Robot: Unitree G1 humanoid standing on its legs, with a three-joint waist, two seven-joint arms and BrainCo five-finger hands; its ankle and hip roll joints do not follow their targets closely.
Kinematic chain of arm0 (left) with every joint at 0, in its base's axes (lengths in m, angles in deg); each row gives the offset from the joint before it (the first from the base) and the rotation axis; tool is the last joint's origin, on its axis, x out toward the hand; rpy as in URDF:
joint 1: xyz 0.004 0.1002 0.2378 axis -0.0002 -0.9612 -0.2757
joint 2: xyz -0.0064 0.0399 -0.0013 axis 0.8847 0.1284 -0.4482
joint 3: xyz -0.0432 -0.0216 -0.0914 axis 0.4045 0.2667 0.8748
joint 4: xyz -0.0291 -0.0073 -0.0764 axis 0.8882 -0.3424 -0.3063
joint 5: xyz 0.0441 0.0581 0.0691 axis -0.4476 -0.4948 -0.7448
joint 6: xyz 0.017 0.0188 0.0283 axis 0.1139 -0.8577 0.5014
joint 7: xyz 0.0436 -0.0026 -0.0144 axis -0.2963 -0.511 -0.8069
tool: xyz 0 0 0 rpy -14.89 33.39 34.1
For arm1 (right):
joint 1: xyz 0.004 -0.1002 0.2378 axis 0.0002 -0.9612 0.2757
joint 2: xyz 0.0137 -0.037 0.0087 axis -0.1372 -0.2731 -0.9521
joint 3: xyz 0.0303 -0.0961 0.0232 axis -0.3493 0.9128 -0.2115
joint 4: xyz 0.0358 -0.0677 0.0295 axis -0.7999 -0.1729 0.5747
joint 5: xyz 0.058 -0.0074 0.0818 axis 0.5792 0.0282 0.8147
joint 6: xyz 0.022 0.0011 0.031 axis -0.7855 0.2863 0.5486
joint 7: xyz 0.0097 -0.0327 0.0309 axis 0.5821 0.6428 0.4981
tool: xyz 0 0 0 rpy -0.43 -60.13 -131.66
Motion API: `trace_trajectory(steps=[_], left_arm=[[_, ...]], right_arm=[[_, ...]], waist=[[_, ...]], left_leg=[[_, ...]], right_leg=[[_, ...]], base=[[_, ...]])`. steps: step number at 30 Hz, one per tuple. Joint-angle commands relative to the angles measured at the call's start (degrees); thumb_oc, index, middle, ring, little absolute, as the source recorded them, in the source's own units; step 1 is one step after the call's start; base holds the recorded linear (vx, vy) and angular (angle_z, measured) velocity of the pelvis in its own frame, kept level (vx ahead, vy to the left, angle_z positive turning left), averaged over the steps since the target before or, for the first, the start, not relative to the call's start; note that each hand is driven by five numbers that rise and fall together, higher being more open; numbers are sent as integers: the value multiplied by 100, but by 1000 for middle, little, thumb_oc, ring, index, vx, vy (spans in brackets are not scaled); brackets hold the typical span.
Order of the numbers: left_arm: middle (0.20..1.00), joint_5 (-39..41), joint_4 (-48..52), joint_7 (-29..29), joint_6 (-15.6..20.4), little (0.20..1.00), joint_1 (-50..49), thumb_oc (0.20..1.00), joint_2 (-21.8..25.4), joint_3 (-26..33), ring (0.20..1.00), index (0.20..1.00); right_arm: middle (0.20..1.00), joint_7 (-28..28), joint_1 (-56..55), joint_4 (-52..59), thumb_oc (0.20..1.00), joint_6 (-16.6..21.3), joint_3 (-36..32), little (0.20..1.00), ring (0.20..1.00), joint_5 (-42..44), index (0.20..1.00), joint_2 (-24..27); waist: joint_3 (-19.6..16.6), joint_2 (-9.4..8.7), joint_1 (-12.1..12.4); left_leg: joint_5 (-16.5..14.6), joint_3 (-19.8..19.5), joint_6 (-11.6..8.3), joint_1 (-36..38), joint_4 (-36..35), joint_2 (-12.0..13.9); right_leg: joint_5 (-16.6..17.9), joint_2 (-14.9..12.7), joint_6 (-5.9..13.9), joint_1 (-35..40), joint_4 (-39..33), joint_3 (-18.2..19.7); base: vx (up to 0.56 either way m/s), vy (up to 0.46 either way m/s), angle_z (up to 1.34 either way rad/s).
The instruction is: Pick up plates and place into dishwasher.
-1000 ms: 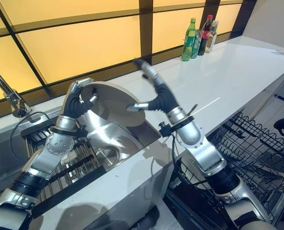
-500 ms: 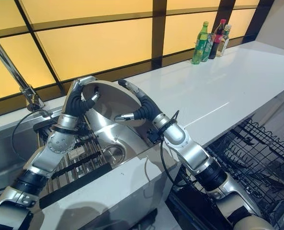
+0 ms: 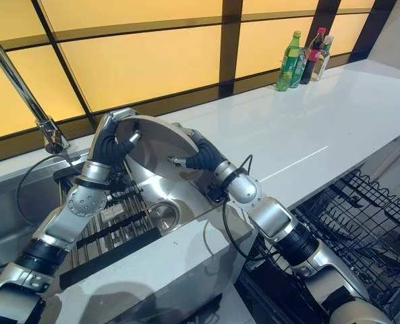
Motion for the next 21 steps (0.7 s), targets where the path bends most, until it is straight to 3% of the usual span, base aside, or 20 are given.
trace_trajectory(steps=[1, 9, 18, 19, 20, 21], left_arm=[[200, -40, -56, -213, 328, 200, 908, 200, -39, -271, 200, 200], [200, 24, -148, -268, 375, 200, 974, 200, -51, -299, 200, 200], [200, 111, 8, -646, 294, 200, 813, 200, -254, -99, 200, 200], [426, 149, 55, -723, 271, 426, 751, 426, -278, -12, 426, 426], [1000, 181, 46, -781, 216, 1000, 710, 1000, -306, 53, 1000, 1000], [1000, 187, 40, -897, 203, 1000, 673, 1000, -319, 106, 1000, 1000]], right_arm=[[200, 204, 374, 168, 200, 167, 397, 200, 200, 14, 200, -156], [200, 298, 447, 146, 200, 158, 391, 200, 200, -13, 200, -90], [200, -46, 288, 270, 200, 182, 125, 200, 200, -197, 200, -37], [200, -135, 236, 321, 200, 223, 51, 200, 200, -176, 200, -27], [200, -205, 200, 372, 200, 263, -16, 200, 200, -200, 200, -32], [200, -236, 146, 434, 200, 267, -79, 200, 200, -249, 200, -21]], waist=[[-397, 6, 94], [-391, -7, 85], [-376, -42, 21], [-369, -47, 5], [-363, -52, -21], [-360, -52, -36]], left_leg=[[142, 3, -126, -554, -26, 169], [148, -7, -103, -538, -43, 131], [141, 47, -77, -526, -70, 141], [138, 64, -75, -521, -71, 147], [128, 86, -66, -512, -73, 151], [126, 112, -65, -501, -76, 158]], right_leg=[[-1010, -295, 137, -318, 1321, -43], [-1014, -317, 150, -307, 1349, -45], [-1005, -313, 176, -334, 1353, 20], [-1001, -316, 182, -341, 1354, 35], [-993, -318, 189, -346, 1352, 52], [-983, -322, 196, -351, 1347, 62]], base=[[0, 0, 0], [0, 0, 0], [0, 0, 0], [0, 0, 0], [0, 0, 0], [-11, -3, -3]])
